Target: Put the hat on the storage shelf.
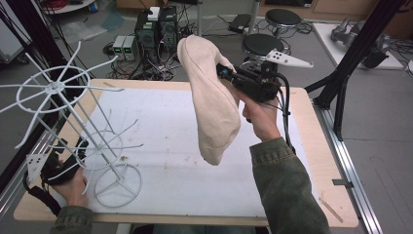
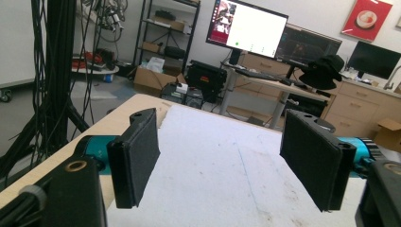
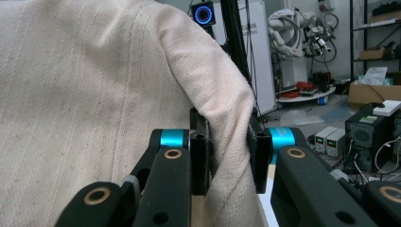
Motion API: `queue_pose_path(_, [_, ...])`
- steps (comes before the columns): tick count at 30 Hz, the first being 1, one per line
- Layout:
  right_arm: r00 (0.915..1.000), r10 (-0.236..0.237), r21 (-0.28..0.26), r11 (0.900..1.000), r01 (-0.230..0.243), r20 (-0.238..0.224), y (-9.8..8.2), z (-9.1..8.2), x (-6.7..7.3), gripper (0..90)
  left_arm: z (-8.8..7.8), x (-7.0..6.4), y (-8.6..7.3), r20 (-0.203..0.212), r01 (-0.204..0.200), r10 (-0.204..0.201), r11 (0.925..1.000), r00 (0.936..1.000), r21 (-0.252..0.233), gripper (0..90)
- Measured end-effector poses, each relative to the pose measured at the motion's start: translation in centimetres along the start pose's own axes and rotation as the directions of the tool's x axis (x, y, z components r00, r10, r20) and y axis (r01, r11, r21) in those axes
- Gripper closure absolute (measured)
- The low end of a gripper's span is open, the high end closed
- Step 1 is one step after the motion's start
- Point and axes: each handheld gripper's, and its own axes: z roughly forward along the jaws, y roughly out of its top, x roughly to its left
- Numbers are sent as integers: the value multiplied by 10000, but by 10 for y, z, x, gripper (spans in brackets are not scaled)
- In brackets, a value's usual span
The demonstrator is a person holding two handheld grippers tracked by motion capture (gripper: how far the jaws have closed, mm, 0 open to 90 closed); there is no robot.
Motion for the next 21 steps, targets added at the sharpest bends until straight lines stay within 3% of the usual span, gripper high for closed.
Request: queue_pose_path(21, [9927, -778, -175, 9969, 765, -918, 52, 25, 62, 757, -3, 1, 2, -81, 94, -95, 9999, 9999, -107, 288])
